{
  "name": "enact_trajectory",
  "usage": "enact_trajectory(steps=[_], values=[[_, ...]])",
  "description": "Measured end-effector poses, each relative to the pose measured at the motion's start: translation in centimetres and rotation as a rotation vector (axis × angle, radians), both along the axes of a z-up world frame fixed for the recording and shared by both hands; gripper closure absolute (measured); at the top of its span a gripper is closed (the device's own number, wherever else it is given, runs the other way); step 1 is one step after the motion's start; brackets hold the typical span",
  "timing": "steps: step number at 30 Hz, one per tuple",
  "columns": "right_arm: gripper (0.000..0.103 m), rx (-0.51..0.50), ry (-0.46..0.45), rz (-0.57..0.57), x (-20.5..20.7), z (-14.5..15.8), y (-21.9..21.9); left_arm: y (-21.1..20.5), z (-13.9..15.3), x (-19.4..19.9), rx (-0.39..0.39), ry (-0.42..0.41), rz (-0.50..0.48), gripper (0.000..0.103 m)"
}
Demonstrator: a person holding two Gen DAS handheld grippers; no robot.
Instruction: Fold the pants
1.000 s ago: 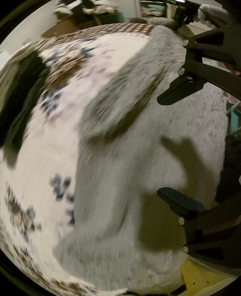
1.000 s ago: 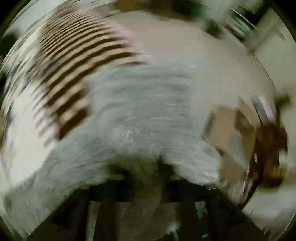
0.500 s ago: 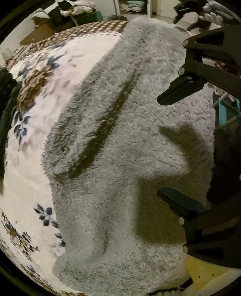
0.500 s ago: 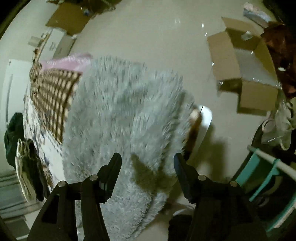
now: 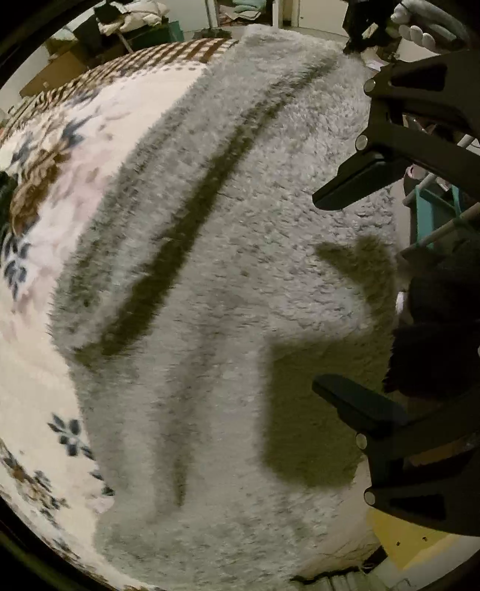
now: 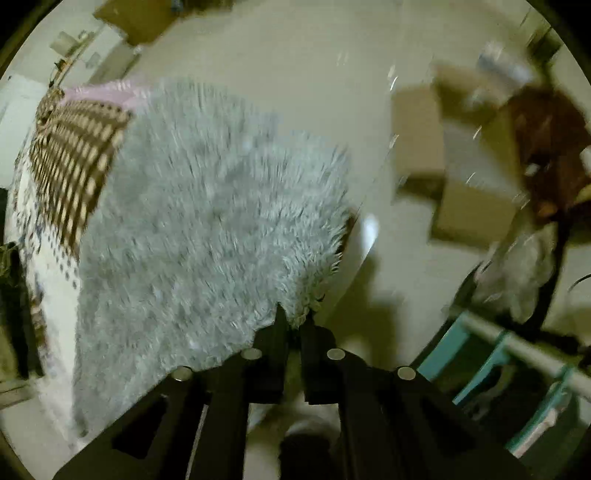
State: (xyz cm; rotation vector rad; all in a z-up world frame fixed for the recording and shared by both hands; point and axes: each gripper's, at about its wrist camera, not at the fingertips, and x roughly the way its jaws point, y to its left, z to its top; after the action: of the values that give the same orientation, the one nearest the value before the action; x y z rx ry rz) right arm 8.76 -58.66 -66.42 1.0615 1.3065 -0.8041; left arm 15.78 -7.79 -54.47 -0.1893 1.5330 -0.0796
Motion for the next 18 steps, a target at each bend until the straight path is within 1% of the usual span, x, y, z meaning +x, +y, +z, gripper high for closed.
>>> enact_trajectory(steps=[1, 2, 3, 6, 7, 8, 10, 12, 13, 14, 15, 16, 18], values=[[0.074, 0.016, 0.001, -0.007, 0.2, -0.3, 0.2, 0.2, -0.1, -0.2, -0.005, 0.001, 0.006, 0.012], [0.064, 0.007, -0.016, -0.015, 0.2, 0.0, 0.4, 0.2, -0.1, -0.3, -0.007, 0.002, 0.008, 0.012], [0.062, -0.006, -0.04, -0.019, 0.4, 0.6, 0.7, 0.2, 0.0, -0.3, -0.008, -0.001, 0.005, 0.012], [0.06, -0.033, -0.067, 0.032, 1.5, 2.6, 2.8, 0.2, 0.5, 0.1, -0.007, -0.02, 0.002, 0.012], [0.059, -0.009, -0.087, 0.074, 1.8, 3.4, 3.6, 0.6, 0.9, 0.6, -0.015, -0.028, 0.008, 0.012], [0.059, 0.023, -0.103, 0.123, 3.0, 3.6, 4.7, 0.7, 1.1, 1.2, -0.018, -0.044, 0.013, 0.012], [0.059, 0.085, -0.122, 0.261, 7.2, 3.8, 8.0, 0.5, 1.3, 2.8, -0.008, -0.066, 0.014, 0.012], [0.059, 0.123, -0.142, 0.391, 11.0, 3.6, 11.3, 0.0, 1.3, 4.6, 0.008, -0.089, 0.006, 0.012], [0.059, 0.152, -0.134, 0.429, 13.3, 3.2, 13.0, -0.2, 1.3, 5.3, 0.028, -0.099, -0.002, 0.012], [0.059, 0.18, -0.115, 0.431, 15.1, 2.7, 13.9, -0.4, 1.1, 6.1, 0.032, -0.102, -0.005, 0.012], [0.059, 0.225, -0.114, 0.412, 17.1, 1.7, 14.7, -1.0, 1.2, 6.9, 0.028, -0.105, -0.005, 0.012], [0.059, 0.248, -0.113, 0.41, 18.4, 1.1, 15.4, -0.7, 1.3, 7.9, 0.029, -0.112, -0.011, 0.012], [0.059, 0.252, -0.068, 0.487, 21.4, 0.6, 17.5, -0.9, 1.6, 9.3, 0.042, -0.128, -0.026, 0.012]])
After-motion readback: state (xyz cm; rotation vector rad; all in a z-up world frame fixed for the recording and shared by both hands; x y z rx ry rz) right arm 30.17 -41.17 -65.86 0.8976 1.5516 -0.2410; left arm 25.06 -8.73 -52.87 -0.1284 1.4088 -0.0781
